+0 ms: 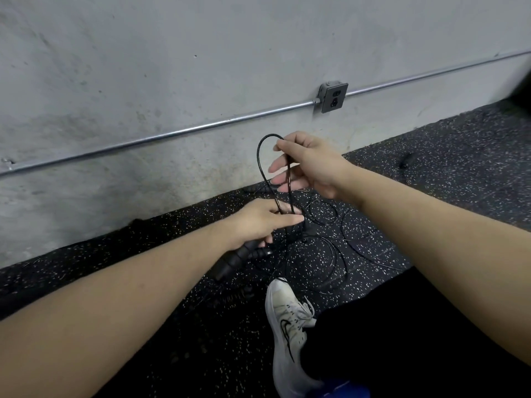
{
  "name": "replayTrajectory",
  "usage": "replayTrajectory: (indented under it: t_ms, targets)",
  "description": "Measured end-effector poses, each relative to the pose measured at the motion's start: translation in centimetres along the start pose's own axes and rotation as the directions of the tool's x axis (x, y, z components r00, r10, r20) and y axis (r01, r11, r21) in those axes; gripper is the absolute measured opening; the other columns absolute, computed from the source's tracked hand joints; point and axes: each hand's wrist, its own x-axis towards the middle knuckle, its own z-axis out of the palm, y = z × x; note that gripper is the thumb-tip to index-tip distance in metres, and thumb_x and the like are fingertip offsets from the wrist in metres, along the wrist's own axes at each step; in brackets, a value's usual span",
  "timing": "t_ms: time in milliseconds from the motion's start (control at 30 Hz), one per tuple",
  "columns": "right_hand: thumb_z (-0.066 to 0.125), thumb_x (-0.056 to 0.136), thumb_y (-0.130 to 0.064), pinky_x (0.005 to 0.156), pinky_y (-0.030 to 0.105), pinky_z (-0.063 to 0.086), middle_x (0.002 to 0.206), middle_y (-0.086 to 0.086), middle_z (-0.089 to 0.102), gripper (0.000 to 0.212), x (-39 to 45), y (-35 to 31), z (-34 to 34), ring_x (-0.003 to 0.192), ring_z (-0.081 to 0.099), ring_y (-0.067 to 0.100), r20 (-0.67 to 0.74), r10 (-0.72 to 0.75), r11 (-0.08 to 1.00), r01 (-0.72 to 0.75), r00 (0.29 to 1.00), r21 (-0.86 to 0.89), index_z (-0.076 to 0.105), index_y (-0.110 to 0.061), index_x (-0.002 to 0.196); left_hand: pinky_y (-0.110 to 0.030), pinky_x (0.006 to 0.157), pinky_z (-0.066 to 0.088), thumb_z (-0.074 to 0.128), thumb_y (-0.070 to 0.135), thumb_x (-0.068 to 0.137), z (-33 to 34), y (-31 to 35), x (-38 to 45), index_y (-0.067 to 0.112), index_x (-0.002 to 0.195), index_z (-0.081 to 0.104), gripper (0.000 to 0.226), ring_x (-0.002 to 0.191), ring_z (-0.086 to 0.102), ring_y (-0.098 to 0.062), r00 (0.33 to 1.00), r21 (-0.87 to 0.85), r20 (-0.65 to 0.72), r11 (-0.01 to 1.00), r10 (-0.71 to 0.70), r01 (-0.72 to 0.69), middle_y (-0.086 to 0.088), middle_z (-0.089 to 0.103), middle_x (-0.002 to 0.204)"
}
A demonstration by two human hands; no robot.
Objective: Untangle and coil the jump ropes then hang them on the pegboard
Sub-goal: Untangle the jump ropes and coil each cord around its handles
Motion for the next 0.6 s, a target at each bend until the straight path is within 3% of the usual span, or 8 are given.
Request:
replayTrajectory:
  t_ms: [67, 167, 267, 300, 367, 433, 500, 600]
  targets:
    - [0.05, 0.107, -0.026, 0.046, 0.029, 0.056, 0.077, 0.008, 0.072, 0.013, 0.2, 0.2, 0.0, 0.058, 0.07, 0.021, -0.011, 0.021, 0.999, -0.021, 1.0, 0.038, 0.054, -0.014, 0.103, -0.023, 0.041, 0.043, 0.072, 0.041, 0.094, 0.8, 0.3, 0.1, 0.021, 0.099, 0.075, 0.021, 0.04, 0.05, -0.006, 0.999, 0.02, -0.039, 0.999, 0.032, -0.032, 0.014, 0.071, 0.073]
    - [0.045, 0.108, -0.032, 0.054, 0.032, 0.059, 0.084, 0.01, 0.073, 0.02, 0.5, 0.5, -0.6, 0.066, 0.072, 0.021, -0.063, 0.065, 0.992, -0.058, 0.996, 0.113, 0.054, -0.015, 0.105, -0.025, 0.043, 0.044, 0.066, 0.041, 0.098, 1.0, 0.1, 0.3, 0.019, 0.094, 0.077, 0.025, 0.044, 0.051, -0.009, 0.997, 0.015, -0.04, 0.998, 0.065, -0.064, 0.014, 0.071, 0.076]
    - [0.03, 0.109, -0.041, 0.058, 0.035, 0.058, 0.09, 0.01, 0.069, 0.037, 1.2, 1.0, -2.1, 0.071, 0.064, 0.022, -0.175, 0.162, 0.981, -0.139, 0.971, 0.138, 0.051, -0.012, 0.118, -0.026, 0.041, 0.041, 0.065, 0.038, 0.099, 0.1, 0.1, 0.4, 0.019, 0.093, 0.077, 0.024, 0.049, 0.051, -0.012, 0.997, -0.163, -0.062, 0.985, 0.042, -0.052, -0.003, 0.074, 0.096]
    - [0.028, 0.109, -0.037, 0.056, 0.034, 0.056, 0.091, 0.01, 0.064, 0.038, 1.4, 1.4, -2.7, 0.071, 0.059, 0.022, -0.211, 0.186, 0.982, -0.174, 0.96, 0.076, 0.049, -0.01, 0.124, -0.025, 0.041, 0.041, 0.065, 0.037, 0.099, -0.2, 0.1, 0.4, 0.018, 0.093, 0.077, 0.023, 0.049, 0.051, -0.012, 0.997, -0.206, -0.075, 0.978, 0.03, -0.045, -0.006, 0.075, 0.099]
    - [0.03, 0.107, -0.026, 0.05, 0.031, 0.052, 0.091, 0.011, 0.058, 0.033, 1.6, 3.0, -4.4, 0.066, 0.053, 0.02, -0.217, 0.151, 0.911, -0.221, 0.964, -0.347, 0.046, -0.006, 0.128, -0.024, 0.039, 0.039, 0.065, 0.034, 0.1, -0.5, 0.4, 0.4, 0.016, 0.095, 0.076, 0.022, 0.047, 0.049, -0.012, 0.996, -0.285, -0.092, 0.958, 0.013, -0.039, -0.01, 0.076, 0.1]
    - [0.037, 0.105, -0.02, 0.052, 0.033, 0.055, 0.094, 0.011, 0.059, 0.029, 1.4, 4.6, -5.2, 0.065, 0.055, 0.021, -0.017, 0.207, 0.63, -0.147, 0.978, -0.763, 0.044, -0.012, 0.133, -0.023, 0.04, 0.039, 0.065, 0.034, 0.1, -0.7, 0.7, 0.4, 0.015, 0.096, 0.075, 0.022, 0.047, 0.048, -0.012, 0.996, -0.364, -0.09, 0.93, 0.013, -0.045, -0.011, 0.076, 0.096]
    - [0.045, 0.102, -0.013, 0.064, 0.037, 0.059, 0.107, 0.011, 0.062, 0.049, 0.9, 6.1, -4.9, 0.073, 0.058, 0.023, 0.169, 0.451, 0.471, -0.072, 0.877, -0.879, 0.036, -0.029, 0.147, -0.022, 0.04, 0.039, 0.065, 0.034, 0.099, -0.8, 1.0, 0.3, 0.015, 0.096, 0.075, 0.022, 0.047, 0.048, -0.011, 0.996, -0.429, -0.084, 0.902, 0.011, -0.046, -0.008, 0.074, 0.09]
    - [0.052, 0.099, -0.014, 0.081, 0.037, 0.061, 0.12, 0.002, 0.064, 0.057, 0.0, 7.2, -3.3, 0.084, 0.064, 0.019, 0.295, 0.651, 0.4, 0.014, 0.699, -0.917, 0.042, -0.045, 0.146, -0.02, 0.039, 0.039, 0.065, 0.032, 0.099, -1.2, 1.4, 0.4, 0.016, 0.096, 0.073, 0.019, 0.048, 0.047, -0.01, 0.996, -0.534, -0.085, 0.845, -0.007, -0.04, -0.003, 0.072, 0.082]
